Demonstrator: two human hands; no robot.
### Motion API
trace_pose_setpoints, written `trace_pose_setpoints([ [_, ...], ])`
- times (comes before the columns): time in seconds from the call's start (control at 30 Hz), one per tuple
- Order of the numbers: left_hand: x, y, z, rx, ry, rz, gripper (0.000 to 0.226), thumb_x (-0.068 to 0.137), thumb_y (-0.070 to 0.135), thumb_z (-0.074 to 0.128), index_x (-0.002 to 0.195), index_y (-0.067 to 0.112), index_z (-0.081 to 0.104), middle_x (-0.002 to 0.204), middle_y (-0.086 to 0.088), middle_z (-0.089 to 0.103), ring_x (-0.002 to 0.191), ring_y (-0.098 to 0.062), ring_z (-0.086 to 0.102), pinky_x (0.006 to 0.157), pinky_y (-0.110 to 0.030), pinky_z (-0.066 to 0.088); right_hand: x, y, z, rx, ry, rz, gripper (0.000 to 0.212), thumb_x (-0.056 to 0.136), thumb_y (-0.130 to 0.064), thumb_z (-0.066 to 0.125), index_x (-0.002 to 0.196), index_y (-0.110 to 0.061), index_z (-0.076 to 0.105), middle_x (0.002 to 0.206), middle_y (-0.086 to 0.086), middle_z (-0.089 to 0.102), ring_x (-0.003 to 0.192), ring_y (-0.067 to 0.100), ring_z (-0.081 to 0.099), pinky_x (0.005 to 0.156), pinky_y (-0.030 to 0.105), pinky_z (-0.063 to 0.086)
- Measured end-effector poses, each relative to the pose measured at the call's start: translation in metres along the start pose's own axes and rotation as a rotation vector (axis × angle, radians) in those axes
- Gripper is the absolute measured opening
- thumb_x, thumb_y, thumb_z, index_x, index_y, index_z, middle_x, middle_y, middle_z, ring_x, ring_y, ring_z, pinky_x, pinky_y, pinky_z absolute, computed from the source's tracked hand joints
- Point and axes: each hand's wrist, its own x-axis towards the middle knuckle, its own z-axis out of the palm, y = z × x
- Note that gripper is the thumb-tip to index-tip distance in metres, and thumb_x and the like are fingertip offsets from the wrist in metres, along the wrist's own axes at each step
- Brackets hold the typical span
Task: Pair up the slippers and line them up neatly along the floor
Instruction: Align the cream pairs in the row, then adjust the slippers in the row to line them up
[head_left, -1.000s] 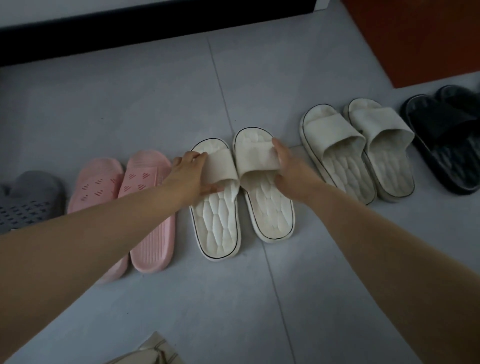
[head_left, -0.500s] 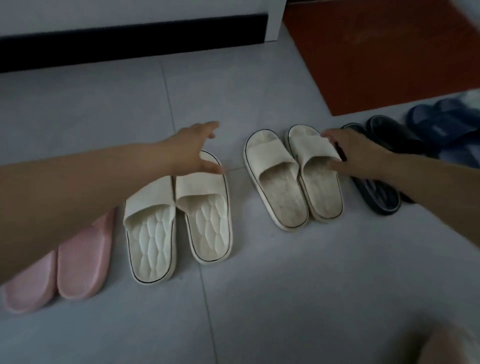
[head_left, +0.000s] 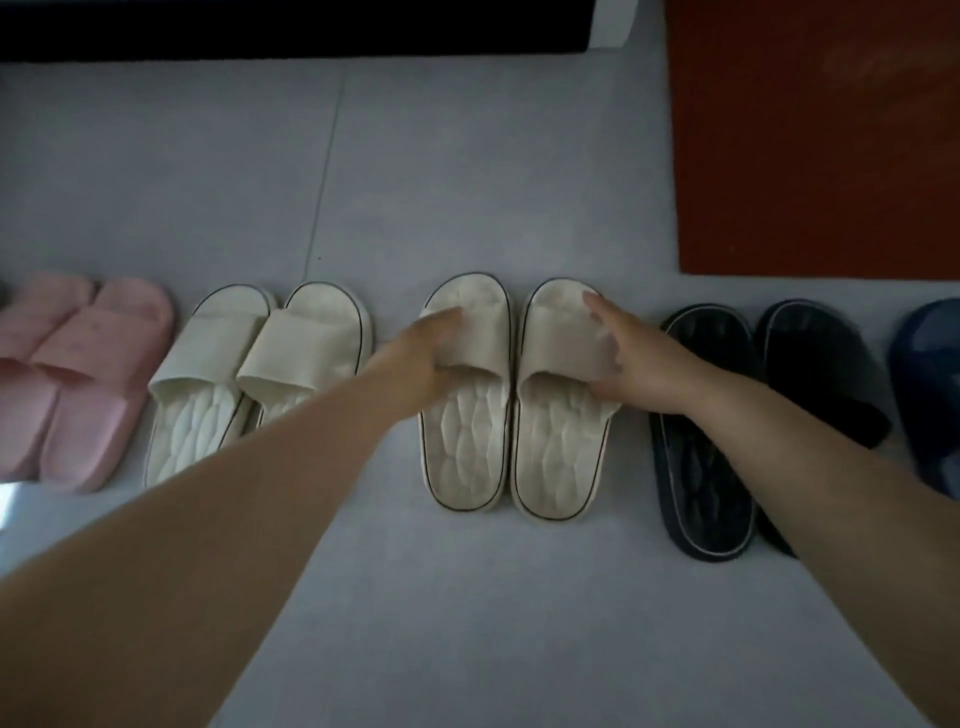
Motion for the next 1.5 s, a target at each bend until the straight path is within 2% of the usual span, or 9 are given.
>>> trace_pose_setpoints([
  [0.17, -0.017, 0.008, 0.002, 0.043, 0.078, -0.114, 0.019, 0.089, 0.035, 0.054, 0.107, 0.030, 0.053, 0.080, 0.014, 0.050, 0.041, 0.008, 0.053, 0.043, -0.003, 0.042, -0.001, -0.002, 0.003, -0.047, -0.049, -0.077, 0.103, 0.073, -0.021, 0.073, 0.148, -0.026, 0.003, 0.152, 0.006, 0.029, 0.130, 0.028, 0.042, 0.106, 0.037, 0.039],
  [0.33, -0.025, -0.021, 0.002, 0.094, 0.061, -0.065, 0.069, 0.088, -0.005, 0.050, 0.145, 0.021, 0.021, 0.140, 0.007, 0.036, 0.118, 0.002, 0.035, 0.098, -0.014, 0.031, 0.001, -0.005, 0.011, -0.128, -0.055, -0.115, 0.101, 0.074, -0.023, 0.073, 0.148, -0.026, 0.004, 0.149, 0.007, 0.034, 0.125, 0.032, 0.044, 0.102, 0.040, 0.041],
  [0.43, -0.022, -0.031, 0.004, -0.035, 0.016, -0.049, 0.078, 0.085, -0.012, 0.051, 0.146, 0.023, 0.017, 0.140, 0.005, 0.036, 0.133, -0.015, 0.034, 0.109, -0.040, 0.038, 0.002, -0.003, 0.015, -0.205, -0.027, -0.118, 0.099, 0.075, -0.028, 0.073, 0.147, -0.028, 0.005, 0.146, 0.007, 0.036, 0.124, 0.034, 0.041, 0.100, 0.043, 0.041],
  [0.63, -0.020, -0.029, -0.002, -0.129, -0.022, -0.033, 0.095, 0.082, -0.011, 0.057, 0.137, 0.041, 0.000, 0.141, 0.005, 0.034, 0.128, -0.023, 0.041, 0.092, -0.028, 0.049, 0.001, -0.005, 0.024, -0.253, 0.043, -0.129, 0.096, 0.077, -0.029, 0.071, 0.147, -0.026, 0.006, 0.151, 0.004, 0.027, 0.120, 0.036, 0.042, 0.097, 0.044, 0.042],
  [0.8, -0.013, 0.021, 0.007, 0.130, 0.067, 0.053, 0.115, 0.058, 0.044, 0.081, 0.144, 0.043, 0.005, 0.144, 0.010, 0.040, 0.138, -0.016, 0.032, 0.117, -0.041, 0.024, -0.049, 0.026, 0.003, -0.004, 0.098, -0.154, 0.096, 0.074, -0.035, 0.074, 0.147, -0.025, 0.013, 0.157, 0.001, 0.014, 0.137, 0.022, 0.033, 0.110, 0.033, 0.031],
  [0.97, -0.009, 0.098, 0.076, -0.275, -0.082, 0.262, 0.087, 0.067, 0.022, 0.080, 0.139, 0.029, 0.032, 0.127, 0.010, 0.053, 0.127, -0.006, 0.043, 0.110, -0.029, 0.033, -0.120, 0.106, -0.046, -0.208, 0.377, -0.003, 0.080, 0.069, -0.046, 0.072, 0.138, -0.026, 0.037, 0.149, 0.002, 0.035, 0.137, 0.021, 0.030, 0.109, 0.028, 0.019],
  [1.13, 0.005, 0.138, 0.137, -0.099, -0.118, 0.298, 0.080, 0.072, 0.020, 0.077, 0.141, 0.022, 0.034, 0.146, -0.002, 0.041, 0.134, -0.016, 0.038, 0.108, -0.015, 0.023, -0.144, 0.169, -0.077, -0.055, 0.307, 0.311, 0.099, 0.070, -0.038, 0.075, 0.147, -0.023, 0.015, 0.156, 0.003, 0.022, 0.141, 0.022, 0.025, 0.115, 0.041, 0.027],
  [1.33, 0.012, 0.134, 0.139, -0.022, -0.078, 0.143, 0.084, 0.073, 0.016, 0.075, 0.143, 0.020, 0.029, 0.147, -0.004, 0.039, 0.125, -0.028, 0.049, 0.109, -0.041, 0.038, -0.114, 0.166, -0.060, -0.125, 0.334, 0.310, 0.073, 0.088, -0.006, 0.051, 0.147, -0.028, 0.014, 0.127, 0.017, 0.058, 0.106, 0.034, 0.059, 0.088, 0.040, 0.049],
  [1.5, 0.013, 0.121, 0.135, -0.070, -0.037, 0.095, 0.080, 0.075, 0.012, 0.073, 0.142, 0.015, 0.030, 0.145, -0.008, 0.042, 0.126, -0.031, 0.049, 0.109, -0.045, 0.038, -0.115, 0.152, -0.045, -0.141, 0.391, 0.282, 0.068, 0.089, -0.001, 0.047, 0.147, -0.021, 0.018, 0.132, 0.019, 0.054, 0.112, 0.036, 0.056, 0.096, 0.039, 0.045],
])
